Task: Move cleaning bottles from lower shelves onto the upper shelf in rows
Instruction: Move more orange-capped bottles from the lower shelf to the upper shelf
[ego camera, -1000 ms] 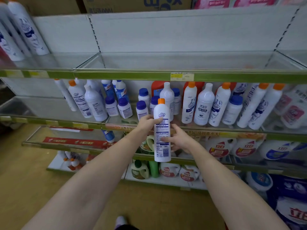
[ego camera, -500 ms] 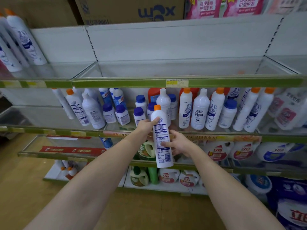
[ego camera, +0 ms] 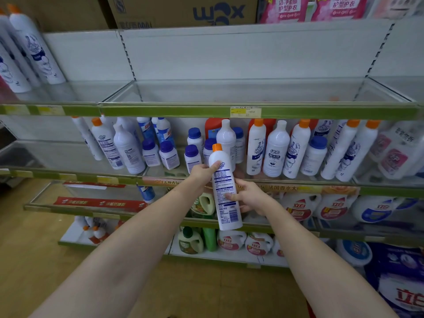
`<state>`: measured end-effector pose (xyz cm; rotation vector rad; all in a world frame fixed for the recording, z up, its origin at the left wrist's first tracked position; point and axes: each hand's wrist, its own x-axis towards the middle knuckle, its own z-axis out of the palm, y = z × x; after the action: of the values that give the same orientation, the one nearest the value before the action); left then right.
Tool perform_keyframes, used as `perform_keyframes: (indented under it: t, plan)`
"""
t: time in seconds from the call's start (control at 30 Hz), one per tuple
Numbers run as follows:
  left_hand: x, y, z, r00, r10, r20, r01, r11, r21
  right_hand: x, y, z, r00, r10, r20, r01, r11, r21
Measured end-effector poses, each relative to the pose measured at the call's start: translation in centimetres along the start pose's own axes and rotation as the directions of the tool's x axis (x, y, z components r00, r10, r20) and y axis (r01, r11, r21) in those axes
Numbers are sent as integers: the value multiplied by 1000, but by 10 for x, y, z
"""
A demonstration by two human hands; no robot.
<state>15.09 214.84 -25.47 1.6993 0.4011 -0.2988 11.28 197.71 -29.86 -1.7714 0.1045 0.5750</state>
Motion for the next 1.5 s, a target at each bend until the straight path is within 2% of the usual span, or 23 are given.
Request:
perform_keyframes:
  t: [0.13, 0.27, 0.47, 0.57, 0.67, 0.73, 0.83, 1.03, 1.17, 1.3, 1.5]
  plan:
    - [0, -2, 4, 995, -89, -40, 86, 993, -83, -6, -8, 3, 1000, -8, -21, 7, 999, -37]
    - [-6, 1, 4, 990, -122, -76, 112, 985, -128, -11, -14, 6, 999, -29, -46, 25, 997, -78]
    - [-14, 4, 10, 988, -152, 42, 157, 960, -232, -16, -31, 16, 988, -111, -107, 82, 967, -241]
    - [-13, 0, 7, 991, -126, 54, 136, 950, -281, -18, -37, 13, 996, -82, -32, 73, 973, -220]
    - [-14, -1, 1, 996, -85, 14, 86, 952, -293, -20, -37, 6, 998, -54, 35, 58, 990, -128]
    - [-14, -1, -2, 999, -44, 3, 43, 952, -303, -18, -34, 4, 998, -59, 22, 60, 997, -44]
    - [-13, 2, -4, 1000, -11, -13, 7, 958, -288, -14, -25, 3, 999, -54, -4, 54, 998, -15]
    - [-15, 10, -7, 995, 2, 98, 22, 970, -242, -13, -20, 15, 997, -43, 71, 46, 998, -46]
    - [-23, 11, -5, 975, -11, 221, 89, 933, -349, -13, -26, 26, 991, -81, 110, 81, 997, 1]
    - [-26, 14, -10, 976, 4, 218, 77, 929, -361, -12, -30, 31, 991, -93, 99, 88, 995, 53]
    - [-27, 18, -28, 991, 12, 134, 35, 939, -342, -8, -35, 42, 987, -114, 118, 108, 993, 51]
